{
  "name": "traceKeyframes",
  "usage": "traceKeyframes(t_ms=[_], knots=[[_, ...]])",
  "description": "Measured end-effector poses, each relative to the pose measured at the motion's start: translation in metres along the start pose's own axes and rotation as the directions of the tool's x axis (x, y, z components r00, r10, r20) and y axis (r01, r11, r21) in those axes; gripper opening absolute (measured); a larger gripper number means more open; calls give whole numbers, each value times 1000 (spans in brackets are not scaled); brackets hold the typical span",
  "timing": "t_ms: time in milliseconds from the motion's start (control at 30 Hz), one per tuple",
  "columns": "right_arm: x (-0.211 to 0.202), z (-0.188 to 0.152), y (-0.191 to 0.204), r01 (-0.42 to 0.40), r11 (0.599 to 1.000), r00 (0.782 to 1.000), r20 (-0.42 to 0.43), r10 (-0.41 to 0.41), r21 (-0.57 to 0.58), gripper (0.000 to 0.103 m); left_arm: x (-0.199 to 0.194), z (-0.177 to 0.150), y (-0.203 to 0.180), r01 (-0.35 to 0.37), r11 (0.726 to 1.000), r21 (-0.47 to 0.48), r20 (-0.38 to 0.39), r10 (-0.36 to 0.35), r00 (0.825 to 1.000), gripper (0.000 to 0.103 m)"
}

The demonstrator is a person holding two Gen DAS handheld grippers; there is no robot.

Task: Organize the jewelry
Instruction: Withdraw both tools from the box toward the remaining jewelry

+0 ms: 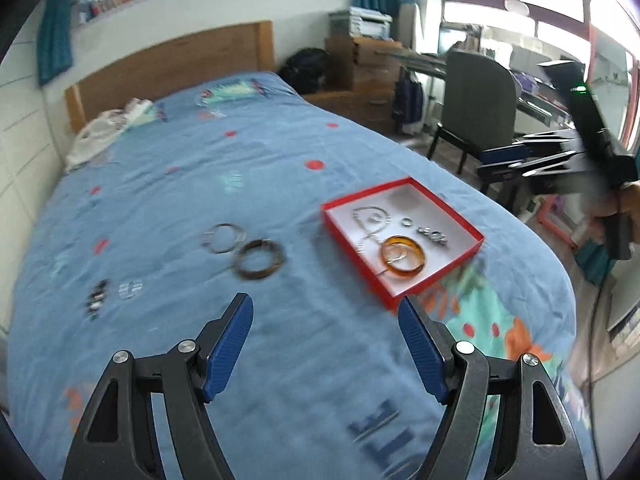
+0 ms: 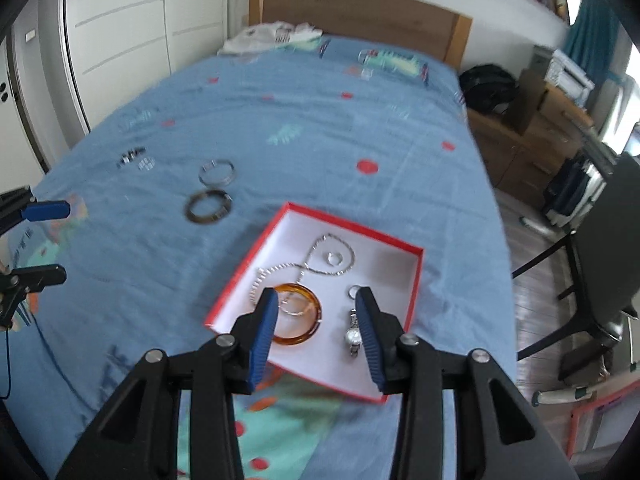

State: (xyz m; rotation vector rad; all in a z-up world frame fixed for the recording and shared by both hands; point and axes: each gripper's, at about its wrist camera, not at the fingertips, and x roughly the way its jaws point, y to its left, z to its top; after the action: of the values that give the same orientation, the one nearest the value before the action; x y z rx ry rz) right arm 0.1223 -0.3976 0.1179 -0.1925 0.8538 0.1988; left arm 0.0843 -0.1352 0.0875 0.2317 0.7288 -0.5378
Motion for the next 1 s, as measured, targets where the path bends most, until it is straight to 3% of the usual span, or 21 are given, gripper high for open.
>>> traceKeyframes(t_ms=[133,233,500,700,833,1000], knots=[[-40,-3,24,30,999,999,28,-31,16,39,-50,-22,33,-69,997,-19,45,70,997,74],[-68,-5,44,36,999,998,57,-38,30,39,-84,-39,63,-140,988,-59,57,143,988,83],[-103,-4,86,29,997,989,140,-38,69,39,-148,-79,140,-321,931,-174,78,338,938,90],[-91,14,113,7,996,981,192,-25,91,39,-165,-104,186,-397,881,-259,40,421,906,92],[-65,21,128,-17,995,979,206,-3,94,55,-159,-121,213,-428,850,-306,-11,446,895,93],[-27,28,140,-43,995,982,189,25,91,58,-142,-133,243,-458,811,-365,-67,468,881,96]])
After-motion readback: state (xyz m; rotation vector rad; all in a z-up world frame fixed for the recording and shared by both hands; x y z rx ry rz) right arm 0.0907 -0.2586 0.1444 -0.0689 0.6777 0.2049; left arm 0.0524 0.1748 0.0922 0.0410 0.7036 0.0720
